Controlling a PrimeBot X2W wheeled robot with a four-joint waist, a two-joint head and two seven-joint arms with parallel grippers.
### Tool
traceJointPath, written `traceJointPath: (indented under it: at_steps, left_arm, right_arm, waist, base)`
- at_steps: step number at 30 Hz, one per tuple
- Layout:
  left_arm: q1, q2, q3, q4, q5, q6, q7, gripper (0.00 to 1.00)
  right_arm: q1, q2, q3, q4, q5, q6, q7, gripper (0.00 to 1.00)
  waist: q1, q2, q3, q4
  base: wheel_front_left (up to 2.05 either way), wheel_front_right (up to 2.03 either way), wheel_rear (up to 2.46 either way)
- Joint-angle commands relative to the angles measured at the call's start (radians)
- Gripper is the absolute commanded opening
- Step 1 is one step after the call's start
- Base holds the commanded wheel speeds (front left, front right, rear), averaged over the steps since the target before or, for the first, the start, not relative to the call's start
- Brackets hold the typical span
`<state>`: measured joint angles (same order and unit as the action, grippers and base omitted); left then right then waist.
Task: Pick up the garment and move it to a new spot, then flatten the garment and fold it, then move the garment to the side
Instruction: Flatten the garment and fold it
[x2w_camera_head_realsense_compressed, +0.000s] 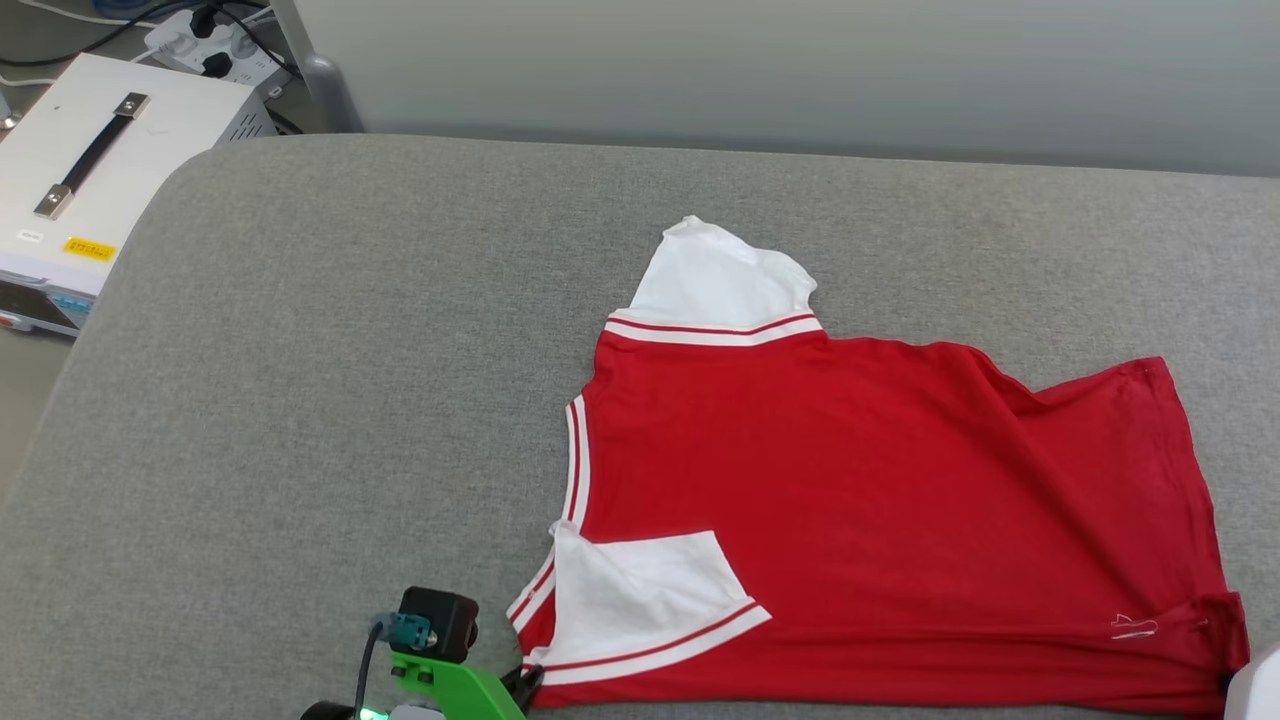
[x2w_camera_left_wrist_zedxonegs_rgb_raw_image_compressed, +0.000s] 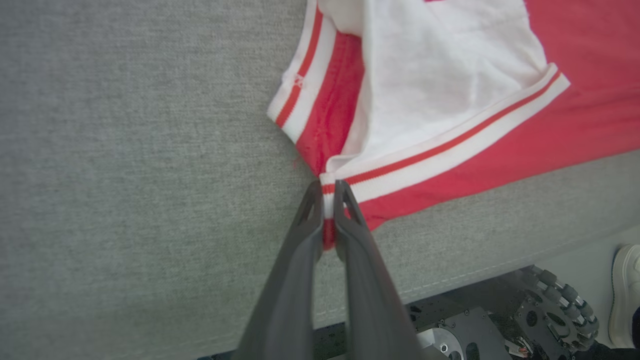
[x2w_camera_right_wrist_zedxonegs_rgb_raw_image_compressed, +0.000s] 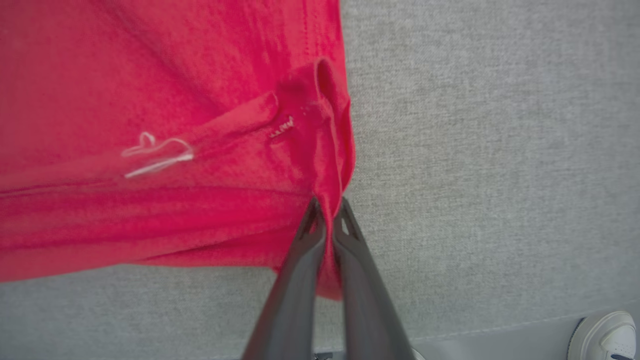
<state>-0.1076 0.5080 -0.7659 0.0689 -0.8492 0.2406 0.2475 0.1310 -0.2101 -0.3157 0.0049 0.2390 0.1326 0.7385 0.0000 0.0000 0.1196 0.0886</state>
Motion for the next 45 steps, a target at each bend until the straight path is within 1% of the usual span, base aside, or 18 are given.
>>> traceJointPath:
  at_steps: [1, 2, 5, 8, 9, 13, 16, 19, 22, 26, 31, 32, 34, 35, 36, 39, 42, 45]
  left_arm:
    - [0.001, 0.007, 0.005, 0.013, 0.007, 0.0, -0.004, 0.4]
    - [-0.001, 0.007, 0.005, 0.016, 0.011, 0.002, -0.009, 1.0]
    - [-0.008, 0.003, 0.014, 0.017, 0.017, 0.003, -0.033, 1.0]
    - [-0.022, -0.002, 0.036, 0.01, 0.032, 0.009, -0.087, 1.0]
    - [-0.044, -0.008, 0.069, -0.004, 0.058, 0.011, -0.176, 1.0]
    - [-0.069, -0.025, 0.111, -0.034, 0.095, -0.016, -0.338, 1.0]
    - [-0.077, -0.028, 0.122, -0.048, 0.126, -0.041, -0.433, 1.0]
    - [-0.075, -0.038, 0.147, -0.056, 0.156, -0.049, -0.487, 1.0]
    - [-0.063, -0.056, 0.18, -0.063, 0.188, -0.056, -0.505, 1.0]
    - [-0.033, -0.1, 0.252, -0.091, 0.239, -0.08, -0.509, 1.0]
    - [-0.016, -0.135, 0.304, -0.083, 0.288, -0.142, -0.509, 1.0]
    - [-0.021, -0.136, 0.302, -0.076, 0.291, -0.158, -0.509, 1.0]
    - [-0.044, -0.131, 0.286, -0.063, 0.283, -0.206, -0.507, 1.0]
    - [-0.064, -0.129, 0.276, -0.065, 0.267, -0.241, -0.498, 1.0]
    - [-0.083, -0.128, 0.277, -0.064, 0.257, -0.256, -0.487, 1.0]
    - [-0.165, -0.11, 0.274, -0.052, 0.24, -0.285, -0.415, 1.0]
    - [-0.268, -0.081, 0.267, -0.017, 0.223, -0.289, -0.263, 1.0]
    - [-0.378, -0.068, 0.267, 0.015, 0.186, -0.295, -0.114, 1.0]
  right_arm:
    - [0.004, -0.005, -0.011, 0.007, -0.011, -0.002, -0.027, 1.0]
    - [-0.001, -0.004, -0.011, 0.009, -0.011, -0.002, -0.042, 1.0]
    - [-0.019, -0.015, 0.004, 0.003, -0.007, -0.002, -0.107, 1.0]
    - [-0.034, -0.03, 0.015, -0.015, -0.008, -0.002, -0.175, 1.0]
    - [-0.053, -0.038, 0.028, -0.049, -0.001, -0.002, -0.251, 1.0]
    - [-0.075, -0.039, 0.047, -0.088, 0.021, -0.002, -0.353, 1.0]
    - [-0.075, -0.047, 0.059, -0.101, 0.031, -0.002, -0.434, 1.0]
    - [-0.069, -0.039, 0.076, -0.112, 0.046, -0.002, -0.522, 1.0]
    - [-0.059, -0.024, 0.089, -0.123, 0.055, -0.002, -0.593, 1.0]
    - [-0.048, 0.002, 0.098, -0.135, 0.056, -0.002, -0.657, 1.0]
    - [-0.052, 0.015, 0.116, -0.155, 0.05, -0.002, -0.68, 1.0]
    - [-0.055, 0.015, 0.121, -0.16, 0.049, -0.002, -0.681, 1.0]
    - [-0.064, 0.014, 0.128, -0.171, 0.049, -0.002, -0.681, 1.0]
    - [-0.07, 0.014, 0.131, -0.179, 0.049, -0.002, -0.681, 1.0]
    - [-0.076, 0.014, 0.134, -0.187, 0.05, -0.002, -0.681, 1.0]
    - [-0.093, 0.014, 0.15, -0.208, 0.044, -0.002, -0.682, 1.0]
    - [-0.118, 0.002, 0.184, -0.227, 0.03, -0.002, -0.677, 1.0]
    - [-0.147, 0.007, 0.195, -0.239, 0.026, -0.002, -0.68, 1.0]
  waist:
    - [0.0, 0.0, -0.002, -0.002]
    - [0.0, 0.0, -0.004, -0.002]
    - [0.0, 0.0, -0.014, -0.005]
    - [0.0, 0.0, -0.027, -0.008]
    - [0.0, 0.0, -0.036, -0.013]
    - [0.0, 0.0, -0.049, -0.024]
    - [0.0, 0.0, -0.054, -0.027]
    - [0.0, 0.0, -0.06, -0.031]
    - [0.0, 0.0, -0.063, -0.037]
    - [0.0, 0.0, -0.059, -0.05]
    - [0.0, 0.0, -0.026, -0.078]
    - [0.0, 0.0, -0.018, -0.084]
    - [0.0, 0.0, 0.004, -0.099]
    - [0.0, 0.0, 0.018, -0.108]
    - [0.0, 0.0, 0.031, -0.116]
    - [0.0, 0.0, 0.074, -0.146]
    - [0.0, 0.0, 0.132, -0.185]
    - [0.0, 0.0, 0.183, -0.219]
  base:
    - [0.0, 0.0, 0.0]
    - [0.0, 0.0, 0.0]
    - [0.0, 0.0, 0.0]
    - [0.0, 0.0, 0.0]
    - [0.0, 0.0, 0.0]
    - [0.0, 0.0, 0.0]
    - [0.0, 0.0, 0.0]
    - [0.0, 0.0, 0.0]
    - [0.0, 0.0, 0.0]
    - [0.0, 0.0, 0.0]
    - [0.0, 0.0, 0.0]
    - [0.0, 0.0, 0.0]
    - [0.0, 0.0, 0.0]
    - [0.0, 0.0, 0.0]
    - [0.0, 0.0, 0.0]
    - [0.0, 0.0, 0.0]
    - [0.0, 0.0, 0.0]
    - [0.0, 0.0, 0.0]
